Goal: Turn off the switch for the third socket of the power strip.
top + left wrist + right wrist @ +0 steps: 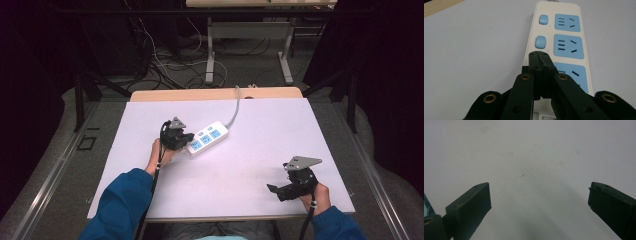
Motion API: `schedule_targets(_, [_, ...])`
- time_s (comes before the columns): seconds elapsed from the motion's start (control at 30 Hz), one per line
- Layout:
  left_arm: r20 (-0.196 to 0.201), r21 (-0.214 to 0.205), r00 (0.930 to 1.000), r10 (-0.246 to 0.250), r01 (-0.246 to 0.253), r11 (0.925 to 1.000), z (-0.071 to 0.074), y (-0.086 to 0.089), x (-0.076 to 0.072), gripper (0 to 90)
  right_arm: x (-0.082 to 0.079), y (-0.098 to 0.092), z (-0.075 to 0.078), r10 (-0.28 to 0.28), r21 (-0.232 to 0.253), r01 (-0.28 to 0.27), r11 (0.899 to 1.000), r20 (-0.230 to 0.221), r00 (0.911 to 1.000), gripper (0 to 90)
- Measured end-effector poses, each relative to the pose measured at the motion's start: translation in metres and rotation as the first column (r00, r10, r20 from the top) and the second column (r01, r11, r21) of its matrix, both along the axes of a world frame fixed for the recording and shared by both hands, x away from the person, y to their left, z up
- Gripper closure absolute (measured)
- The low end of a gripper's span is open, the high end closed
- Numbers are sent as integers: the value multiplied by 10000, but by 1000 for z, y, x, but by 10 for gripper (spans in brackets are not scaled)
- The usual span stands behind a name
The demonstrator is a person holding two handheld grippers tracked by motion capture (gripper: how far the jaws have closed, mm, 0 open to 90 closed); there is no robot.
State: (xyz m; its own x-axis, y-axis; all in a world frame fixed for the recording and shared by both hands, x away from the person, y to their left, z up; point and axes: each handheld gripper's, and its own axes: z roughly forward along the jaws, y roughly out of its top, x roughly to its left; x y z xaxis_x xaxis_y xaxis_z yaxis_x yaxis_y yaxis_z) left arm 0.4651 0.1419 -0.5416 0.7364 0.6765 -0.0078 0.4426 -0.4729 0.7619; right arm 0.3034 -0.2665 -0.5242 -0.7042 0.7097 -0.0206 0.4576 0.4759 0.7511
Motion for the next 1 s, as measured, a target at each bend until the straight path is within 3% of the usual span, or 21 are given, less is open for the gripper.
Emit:
schedule_targets(0.07, [36, 124, 10000, -64, 64, 9999, 1, 0, 0, 900, 0, -1, 0, 51, -35, -51, 10000, 47, 10000, 40])
schedule_targets(0.17, [140, -62, 9999, 54, -53, 10000, -1, -1, 0, 900, 0, -1, 0, 73, -30, -73, 10000, 35, 10000, 40])
schedule_targets(0.37, [163, -52, 9999, 33, -32, 10000, -1, 0, 0, 900, 0, 0, 0, 55, -14, -55, 10000, 21, 10000, 40])
schedule_targets(0.53, [119, -46, 9999, 33, -32, 10000, -1, 0, 0, 900, 0, 0, 0, 34, 4, -34, 10000, 23, 10000, 41])
schedule_targets(0.57, [-39, 66, 9999, -99, 100, 9999, 0, 0, 0, 900, 0, 0, 0, 1, 7, -1, 10000, 5, 10000, 41])
schedule_targets(1.0, [9, 108, 9999, -111, 111, 9999, 0, 0, 0, 900, 0, 0, 0, 35, 5, -35, 10000, -1, 10000, 41])
